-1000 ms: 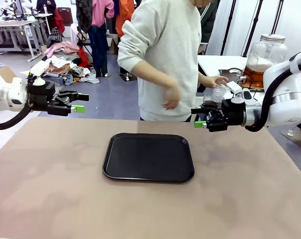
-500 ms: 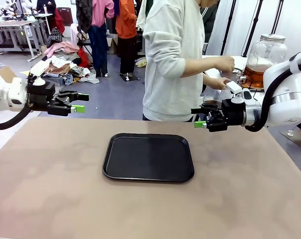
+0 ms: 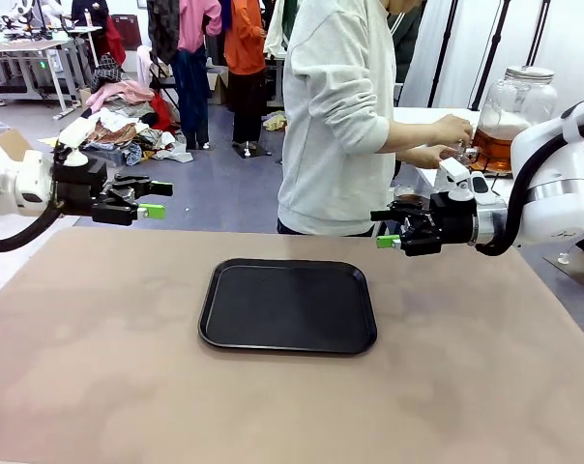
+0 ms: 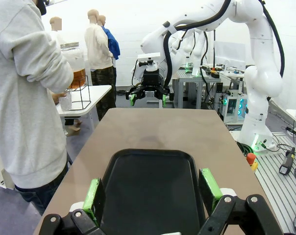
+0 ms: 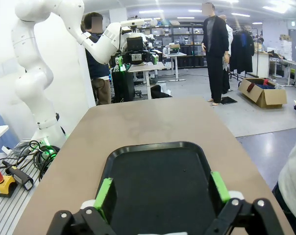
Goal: Pour the drink into the iced cup.
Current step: Open the gripper to release the iced cup you were holding.
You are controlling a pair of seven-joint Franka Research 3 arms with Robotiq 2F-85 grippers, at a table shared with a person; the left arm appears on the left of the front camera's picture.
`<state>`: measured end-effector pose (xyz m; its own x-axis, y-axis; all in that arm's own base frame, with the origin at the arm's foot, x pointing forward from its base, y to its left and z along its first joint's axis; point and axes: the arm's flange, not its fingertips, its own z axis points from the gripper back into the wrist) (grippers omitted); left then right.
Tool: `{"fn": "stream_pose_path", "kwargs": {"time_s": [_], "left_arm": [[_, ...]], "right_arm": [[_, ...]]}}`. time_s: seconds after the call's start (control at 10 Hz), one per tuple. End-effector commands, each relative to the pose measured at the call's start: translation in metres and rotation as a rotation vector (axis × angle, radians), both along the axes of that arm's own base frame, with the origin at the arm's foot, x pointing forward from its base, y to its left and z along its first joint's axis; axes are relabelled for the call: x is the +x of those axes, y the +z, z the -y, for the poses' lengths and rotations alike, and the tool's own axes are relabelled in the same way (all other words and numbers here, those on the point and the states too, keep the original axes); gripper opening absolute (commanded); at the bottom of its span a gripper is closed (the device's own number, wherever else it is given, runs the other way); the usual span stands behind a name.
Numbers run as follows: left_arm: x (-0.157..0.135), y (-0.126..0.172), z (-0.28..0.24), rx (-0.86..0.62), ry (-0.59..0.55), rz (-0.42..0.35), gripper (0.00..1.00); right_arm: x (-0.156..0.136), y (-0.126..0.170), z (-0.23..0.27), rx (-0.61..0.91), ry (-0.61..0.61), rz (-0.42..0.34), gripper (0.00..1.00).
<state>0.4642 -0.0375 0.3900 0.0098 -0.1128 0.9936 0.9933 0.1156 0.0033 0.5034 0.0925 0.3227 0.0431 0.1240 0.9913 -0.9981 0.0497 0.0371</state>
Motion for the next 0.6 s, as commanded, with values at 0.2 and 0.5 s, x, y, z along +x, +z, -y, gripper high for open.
{"fn": "stream_pose_path", "kwargs": {"time_s": [0.2, 0.5], "left_arm": [[-0.0008, 0.0019, 0.0003, 0.001, 0.000, 0.004, 1.00], [-0.0008, 0.0019, 0.0003, 0.001, 0.000, 0.004, 1.00]], "right_arm": [[0.0020, 0.0024, -0.0002, 0.003, -0.003, 0.004, 1.00], [0.0020, 0.0024, -0.0002, 0.003, -0.003, 0.004, 1.00]]}}
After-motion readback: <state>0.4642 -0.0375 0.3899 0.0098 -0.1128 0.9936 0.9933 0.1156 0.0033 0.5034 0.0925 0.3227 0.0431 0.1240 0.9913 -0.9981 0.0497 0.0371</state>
